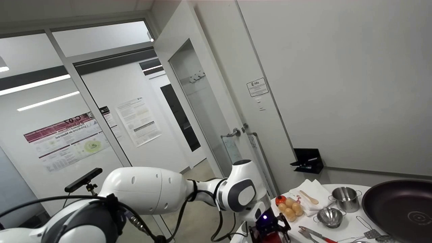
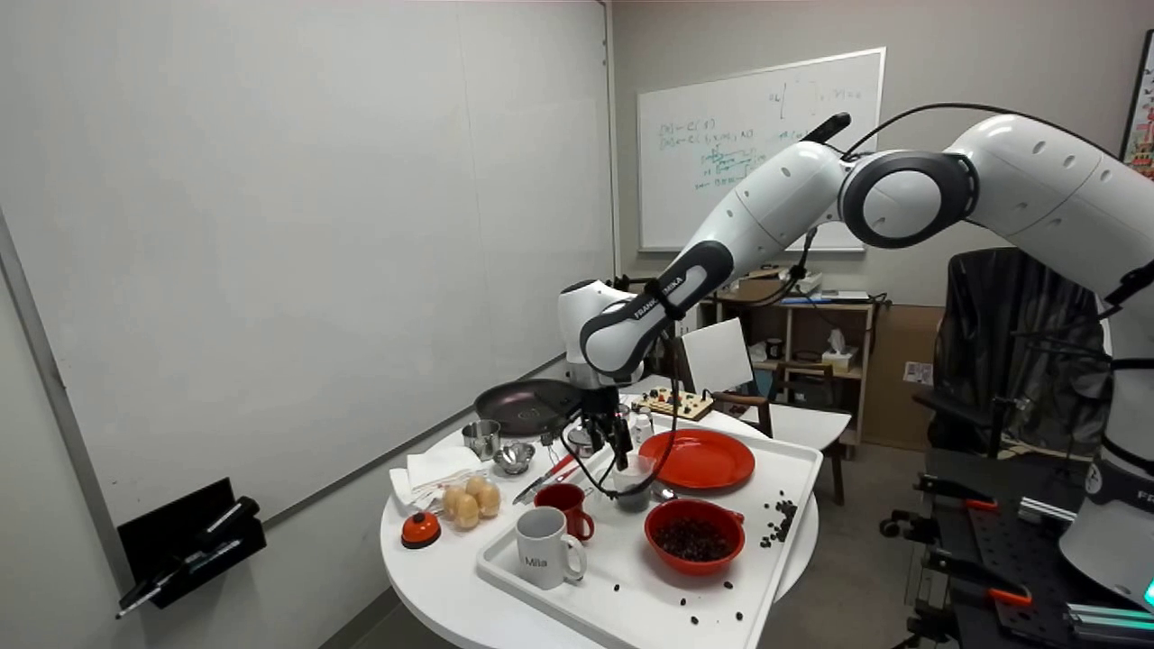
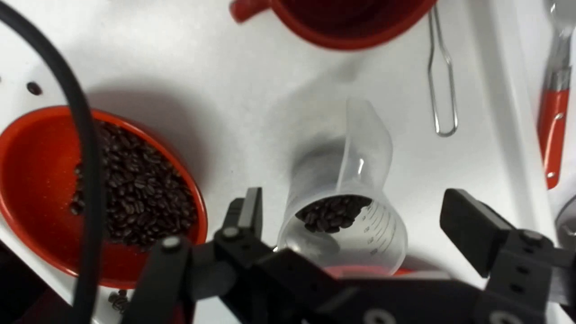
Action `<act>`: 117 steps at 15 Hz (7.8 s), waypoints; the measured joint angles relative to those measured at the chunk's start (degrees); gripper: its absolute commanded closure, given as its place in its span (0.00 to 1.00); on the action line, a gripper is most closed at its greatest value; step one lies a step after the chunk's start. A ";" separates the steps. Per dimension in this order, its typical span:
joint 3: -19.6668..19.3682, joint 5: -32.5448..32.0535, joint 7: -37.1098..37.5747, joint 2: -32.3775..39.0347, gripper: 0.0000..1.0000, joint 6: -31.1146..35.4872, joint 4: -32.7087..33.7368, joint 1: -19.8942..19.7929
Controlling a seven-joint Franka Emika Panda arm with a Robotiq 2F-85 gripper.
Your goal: Pour a portion of the contents in the clear jar into the red bowl
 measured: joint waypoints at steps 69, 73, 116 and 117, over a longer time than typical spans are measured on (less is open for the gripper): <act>2.21 -0.18 -13.68 -12.17 0.91 -14.11 -6.14 2.01; 3.66 -0.19 -16.21 -18.21 0.91 -13.96 -13.27 2.87; 3.94 55.00 -81.35 -35.41 0.91 -33.15 -41.99 -11.76; 3.74 55.46 -81.34 -35.38 0.91 -33.86 -41.99 -11.76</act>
